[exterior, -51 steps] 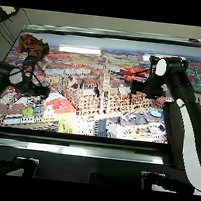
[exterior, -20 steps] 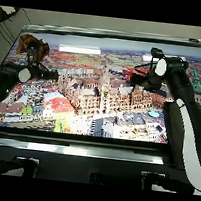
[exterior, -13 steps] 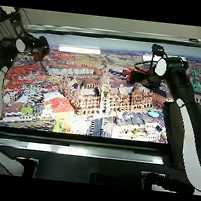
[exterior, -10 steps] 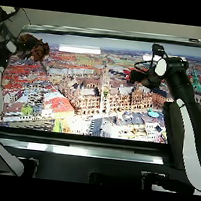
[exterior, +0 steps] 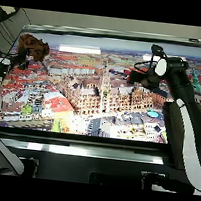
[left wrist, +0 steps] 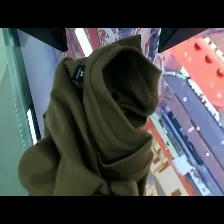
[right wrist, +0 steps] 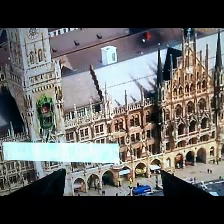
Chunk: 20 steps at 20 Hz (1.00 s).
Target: Fold the shirts.
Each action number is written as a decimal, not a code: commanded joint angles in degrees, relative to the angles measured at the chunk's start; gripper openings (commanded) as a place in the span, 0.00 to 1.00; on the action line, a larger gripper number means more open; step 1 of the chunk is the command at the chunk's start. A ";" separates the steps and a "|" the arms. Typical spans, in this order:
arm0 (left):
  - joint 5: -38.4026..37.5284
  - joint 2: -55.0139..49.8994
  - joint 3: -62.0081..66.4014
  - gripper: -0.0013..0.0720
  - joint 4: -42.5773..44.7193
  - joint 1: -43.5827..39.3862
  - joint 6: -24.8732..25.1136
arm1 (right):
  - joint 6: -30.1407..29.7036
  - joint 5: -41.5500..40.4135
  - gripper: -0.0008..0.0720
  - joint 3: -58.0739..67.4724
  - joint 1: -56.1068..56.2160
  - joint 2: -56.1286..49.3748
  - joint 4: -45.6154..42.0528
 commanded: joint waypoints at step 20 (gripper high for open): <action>16.98 -9.75 5.22 0.05 -11.52 -5.68 -7.45 | 0.00 5.07 0.96 0.07 0.02 -0.02 4.94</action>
